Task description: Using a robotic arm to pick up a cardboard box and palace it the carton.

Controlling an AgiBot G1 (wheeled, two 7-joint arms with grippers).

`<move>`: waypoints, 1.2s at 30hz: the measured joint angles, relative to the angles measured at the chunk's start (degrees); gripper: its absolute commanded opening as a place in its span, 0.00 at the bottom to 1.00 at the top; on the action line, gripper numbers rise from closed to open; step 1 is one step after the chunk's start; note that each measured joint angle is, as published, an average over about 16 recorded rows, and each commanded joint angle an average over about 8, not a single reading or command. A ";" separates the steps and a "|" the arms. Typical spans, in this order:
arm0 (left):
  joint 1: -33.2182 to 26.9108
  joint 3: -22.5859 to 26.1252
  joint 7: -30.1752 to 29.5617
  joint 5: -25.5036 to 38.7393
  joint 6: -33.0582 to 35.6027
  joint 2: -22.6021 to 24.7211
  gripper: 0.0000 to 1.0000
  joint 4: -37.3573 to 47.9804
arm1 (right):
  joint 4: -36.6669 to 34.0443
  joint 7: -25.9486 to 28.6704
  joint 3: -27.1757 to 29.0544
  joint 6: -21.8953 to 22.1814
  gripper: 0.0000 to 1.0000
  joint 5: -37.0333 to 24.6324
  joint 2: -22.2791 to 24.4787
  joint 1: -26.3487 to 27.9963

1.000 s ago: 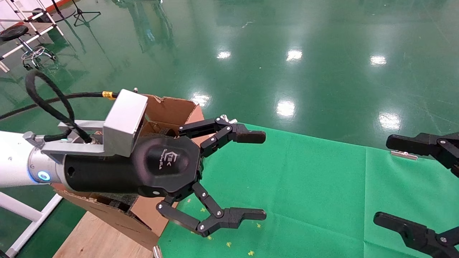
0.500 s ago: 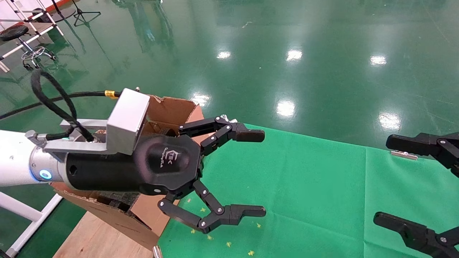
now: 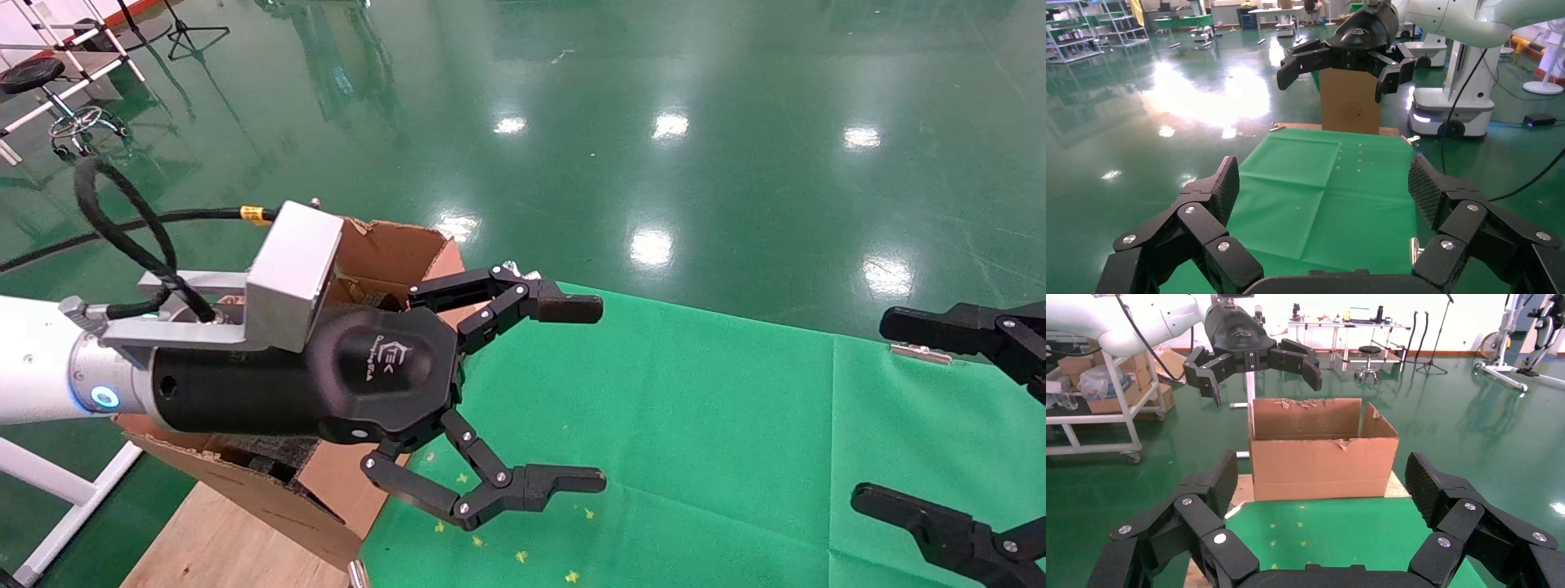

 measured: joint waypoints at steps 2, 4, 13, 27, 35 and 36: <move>-0.01 0.01 -0.01 0.01 0.00 0.00 1.00 0.01 | 0.00 0.00 0.00 0.00 1.00 0.00 0.00 0.00; -0.01 0.01 -0.01 0.02 -0.01 0.00 1.00 0.02 | 0.00 0.00 0.00 0.00 1.00 0.00 0.00 0.00; -0.04 0.02 -0.02 0.05 -0.01 0.00 1.00 0.05 | 0.00 0.00 0.00 0.00 1.00 0.00 0.00 0.00; -0.07 0.02 -0.02 0.10 -0.01 0.00 1.00 0.07 | 0.00 0.00 0.00 0.00 1.00 0.00 0.00 0.00; -0.07 0.03 -0.02 0.10 -0.01 0.00 1.00 0.07 | 0.00 0.00 0.00 0.00 1.00 0.00 0.00 0.00; -0.07 0.03 -0.02 0.10 -0.01 0.00 1.00 0.07 | 0.00 0.00 0.00 0.00 1.00 0.00 0.00 0.00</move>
